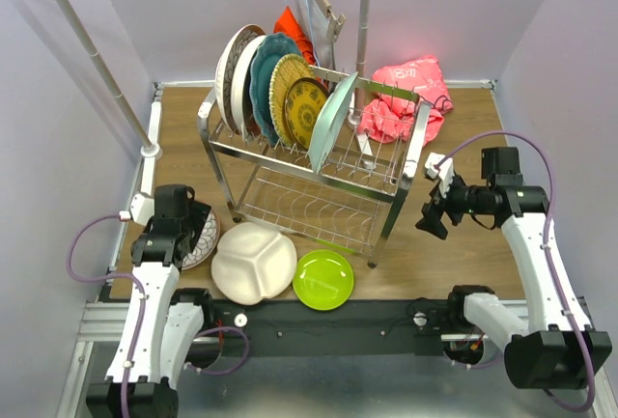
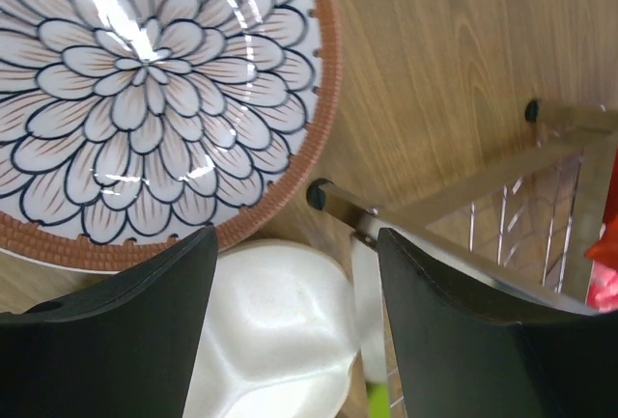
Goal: Load the plates into the dish rack
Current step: Grab a plate with the left arm
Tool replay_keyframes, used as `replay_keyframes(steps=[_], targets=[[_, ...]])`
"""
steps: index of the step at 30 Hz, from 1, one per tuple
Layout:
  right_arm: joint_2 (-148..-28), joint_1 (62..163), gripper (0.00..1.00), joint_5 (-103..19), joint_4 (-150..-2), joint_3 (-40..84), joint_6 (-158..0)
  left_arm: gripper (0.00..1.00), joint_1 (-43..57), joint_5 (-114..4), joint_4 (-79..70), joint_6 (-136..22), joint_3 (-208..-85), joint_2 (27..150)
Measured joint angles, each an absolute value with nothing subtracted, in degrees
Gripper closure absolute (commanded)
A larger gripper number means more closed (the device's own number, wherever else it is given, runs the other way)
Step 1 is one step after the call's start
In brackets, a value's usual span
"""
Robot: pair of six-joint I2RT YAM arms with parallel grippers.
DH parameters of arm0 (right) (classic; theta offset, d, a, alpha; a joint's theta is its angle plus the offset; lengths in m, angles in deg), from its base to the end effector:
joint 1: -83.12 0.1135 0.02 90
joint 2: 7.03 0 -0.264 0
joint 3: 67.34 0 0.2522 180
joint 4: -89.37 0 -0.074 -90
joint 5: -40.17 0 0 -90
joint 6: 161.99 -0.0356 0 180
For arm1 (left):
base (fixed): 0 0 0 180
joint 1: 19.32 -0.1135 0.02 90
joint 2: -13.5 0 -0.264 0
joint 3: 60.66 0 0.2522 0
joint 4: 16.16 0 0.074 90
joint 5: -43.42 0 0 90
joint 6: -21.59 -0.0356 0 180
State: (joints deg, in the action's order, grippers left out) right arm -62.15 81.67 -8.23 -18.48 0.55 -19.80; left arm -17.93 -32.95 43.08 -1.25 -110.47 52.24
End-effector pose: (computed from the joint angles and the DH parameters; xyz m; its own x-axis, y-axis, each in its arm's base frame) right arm 0.1668 0.0194 0.2992 -0.2753 -0.5840 -0.7636 -0.8753 0.4807 -0.0521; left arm 0.1342 0.0051 0.2462 -0.1661 -0.8919 -0.4207 -0.7383 0.3953 -0.5465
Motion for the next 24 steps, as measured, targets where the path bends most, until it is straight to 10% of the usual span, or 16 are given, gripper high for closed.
replay_keyframes(steps=[24], targets=[[-72.31,81.67,0.0,-8.23,-21.54,2.34,-20.59,0.29,-35.33,-36.82,45.66,-1.64,-112.4,65.23]])
